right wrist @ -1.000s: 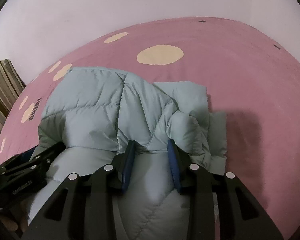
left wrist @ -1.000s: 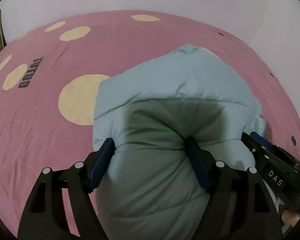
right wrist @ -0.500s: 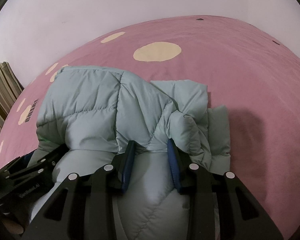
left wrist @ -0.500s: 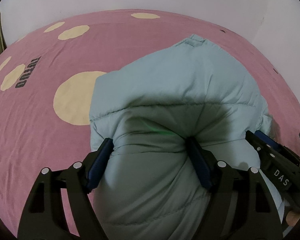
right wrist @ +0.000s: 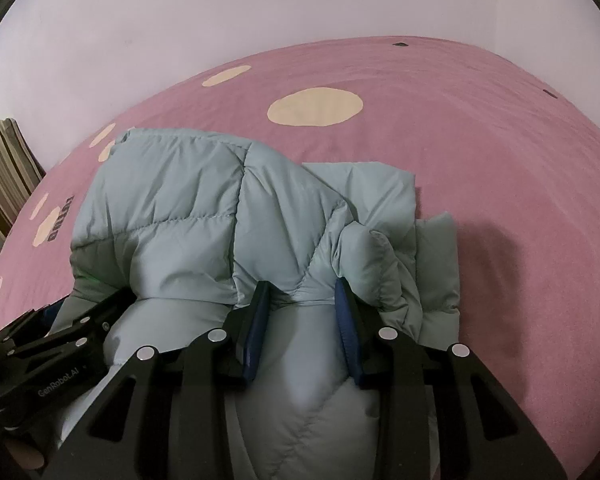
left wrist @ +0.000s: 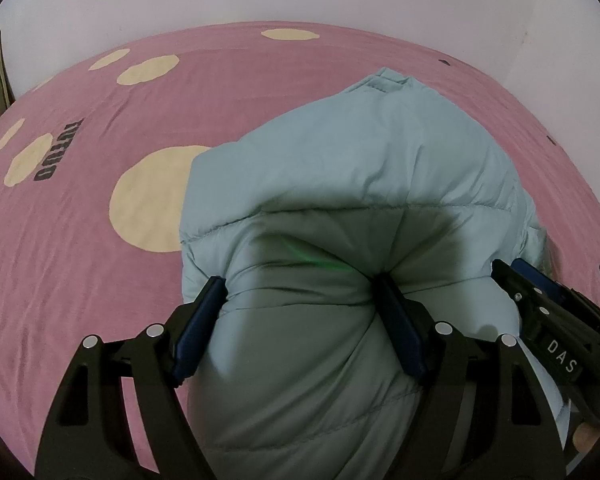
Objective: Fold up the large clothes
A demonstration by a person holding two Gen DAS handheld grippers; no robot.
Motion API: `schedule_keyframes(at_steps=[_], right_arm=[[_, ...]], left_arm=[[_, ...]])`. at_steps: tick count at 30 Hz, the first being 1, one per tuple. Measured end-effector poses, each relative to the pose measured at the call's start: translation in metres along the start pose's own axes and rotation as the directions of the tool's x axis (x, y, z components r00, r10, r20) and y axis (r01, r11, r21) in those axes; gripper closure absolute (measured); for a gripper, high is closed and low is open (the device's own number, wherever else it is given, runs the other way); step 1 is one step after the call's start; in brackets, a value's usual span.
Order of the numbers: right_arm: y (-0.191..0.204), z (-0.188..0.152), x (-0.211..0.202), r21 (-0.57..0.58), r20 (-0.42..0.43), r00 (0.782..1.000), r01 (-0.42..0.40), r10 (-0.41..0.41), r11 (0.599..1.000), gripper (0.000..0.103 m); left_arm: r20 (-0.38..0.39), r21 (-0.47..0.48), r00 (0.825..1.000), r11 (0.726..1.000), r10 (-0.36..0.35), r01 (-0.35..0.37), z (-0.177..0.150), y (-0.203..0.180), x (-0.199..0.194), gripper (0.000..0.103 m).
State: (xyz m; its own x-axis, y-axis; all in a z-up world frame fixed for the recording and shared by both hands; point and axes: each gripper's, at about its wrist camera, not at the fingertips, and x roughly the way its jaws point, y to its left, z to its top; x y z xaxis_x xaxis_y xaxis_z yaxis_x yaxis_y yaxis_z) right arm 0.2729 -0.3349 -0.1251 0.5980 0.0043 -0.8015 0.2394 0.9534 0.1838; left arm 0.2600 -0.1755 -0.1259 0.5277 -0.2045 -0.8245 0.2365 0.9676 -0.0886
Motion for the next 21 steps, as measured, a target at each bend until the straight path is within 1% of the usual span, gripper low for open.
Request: schedule_keyframes(at_steps=[5, 8, 9, 11, 12, 14, 16, 18, 21], right_arm=[[0.001, 0.001, -0.004, -0.003, 0.007, 1.000, 0.007, -0.007, 1.000, 0.068], [0.001, 0.001, -0.016, 0.007, 0.019, 1.000, 0.005, -0.005, 1.000, 0.067], [0.000, 0.001, -0.023, 0.015, 0.025, 1.000, -0.002, 0.002, 1.000, 0.066], [-0.003, -0.001, -0.035, 0.037, 0.037, 0.999, -0.027, 0.026, 0.999, 0.055], [-0.006, -0.001, -0.042, 0.052, 0.047, 0.998, -0.044, 0.041, 0.998, 0.053], [-0.012, -0.002, -0.057, 0.072, 0.072, 0.996, -0.055, 0.049, 0.996, 0.041], [-0.024, -0.003, -0.070, 0.101, 0.092, 0.994, -0.064, 0.054, 0.993, 0.034], [-0.038, -0.006, -0.075, 0.156, 0.082, 0.993, -0.101, 0.089, 0.983, 0.033], [-0.055, -0.013, -0.071, 0.241, 0.046, 0.987, -0.162, 0.155, 0.957, 0.033]], left_arm=[[-0.008, -0.003, 1.000, 1.000, 0.005, -0.005, 0.003, 0.000, -0.004, 0.025], [-0.005, -0.022, 1.000, 0.999, -0.024, 0.024, 0.003, 0.004, -0.014, 0.025], [-0.006, -0.036, 0.999, 0.999, -0.040, 0.039, 0.003, 0.008, -0.019, 0.024], [-0.013, -0.067, 0.998, 0.996, -0.063, 0.062, 0.003, 0.017, -0.026, 0.024], [-0.012, -0.083, 0.997, 0.994, -0.073, 0.072, 0.003, 0.020, -0.030, 0.024], [0.010, -0.142, 0.995, 0.984, -0.104, 0.104, 0.001, 0.038, -0.044, 0.024], [0.035, -0.204, 0.992, 0.971, -0.124, 0.128, -0.001, 0.056, -0.055, 0.021], [0.046, -0.283, 0.983, 0.942, -0.176, 0.182, -0.009, 0.077, -0.062, 0.020], [0.041, -0.358, 0.970, 0.903, -0.239, 0.237, -0.021, 0.095, -0.063, 0.020]])
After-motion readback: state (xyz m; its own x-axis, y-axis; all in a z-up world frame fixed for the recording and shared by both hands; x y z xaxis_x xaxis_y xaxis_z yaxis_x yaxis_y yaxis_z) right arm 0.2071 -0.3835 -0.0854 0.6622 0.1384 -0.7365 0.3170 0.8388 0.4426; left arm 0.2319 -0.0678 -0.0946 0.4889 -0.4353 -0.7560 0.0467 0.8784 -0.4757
